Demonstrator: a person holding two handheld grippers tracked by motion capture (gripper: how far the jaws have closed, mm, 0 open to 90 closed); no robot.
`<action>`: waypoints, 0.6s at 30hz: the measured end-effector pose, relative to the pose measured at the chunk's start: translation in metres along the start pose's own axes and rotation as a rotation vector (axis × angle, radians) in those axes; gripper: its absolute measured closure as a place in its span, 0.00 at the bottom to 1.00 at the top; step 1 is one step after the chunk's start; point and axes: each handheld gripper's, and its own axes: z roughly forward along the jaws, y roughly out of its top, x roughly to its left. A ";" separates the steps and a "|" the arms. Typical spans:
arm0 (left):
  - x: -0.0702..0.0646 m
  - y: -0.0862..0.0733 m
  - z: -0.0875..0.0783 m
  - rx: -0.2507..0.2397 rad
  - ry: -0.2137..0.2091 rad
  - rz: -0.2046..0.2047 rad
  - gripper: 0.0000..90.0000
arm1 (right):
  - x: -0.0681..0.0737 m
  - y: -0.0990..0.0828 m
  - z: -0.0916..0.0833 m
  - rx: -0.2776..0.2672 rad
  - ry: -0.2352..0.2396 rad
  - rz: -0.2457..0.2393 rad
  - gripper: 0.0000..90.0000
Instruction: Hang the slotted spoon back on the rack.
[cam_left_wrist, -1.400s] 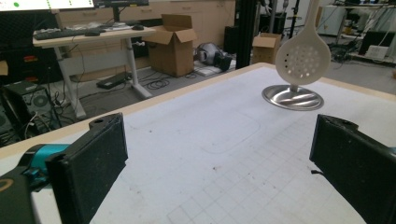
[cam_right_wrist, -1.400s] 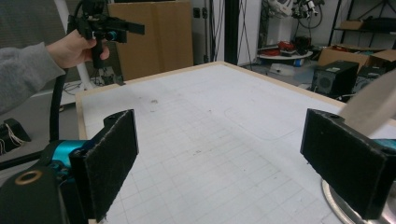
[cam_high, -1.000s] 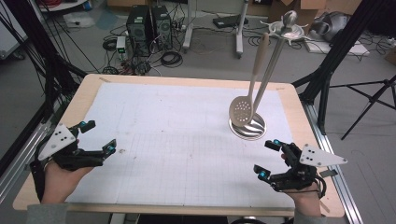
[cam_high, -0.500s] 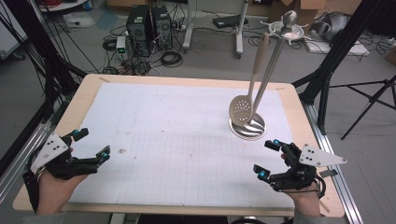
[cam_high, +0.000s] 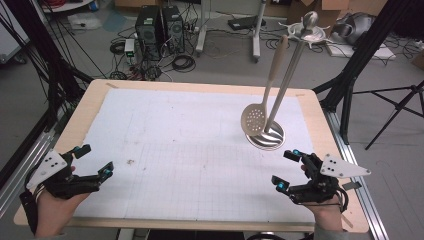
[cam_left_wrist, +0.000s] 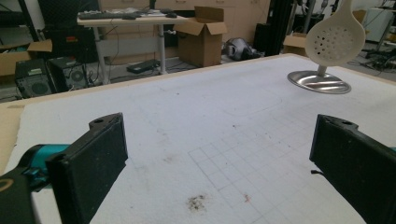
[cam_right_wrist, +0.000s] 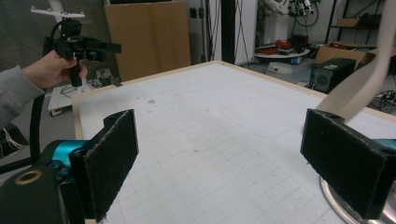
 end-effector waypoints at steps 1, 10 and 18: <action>0.000 -0.001 0.000 0.001 -0.001 -0.003 0.05 | 0.000 0.000 0.000 0.000 0.000 0.000 0.11; 0.003 -0.007 -0.008 -0.005 0.010 -0.012 0.05 | 0.000 0.001 -0.003 -0.004 -0.003 0.001 0.11; 0.007 -0.012 -0.018 -0.002 0.022 -0.016 0.05 | 0.000 0.000 -0.005 -0.007 -0.014 0.002 0.11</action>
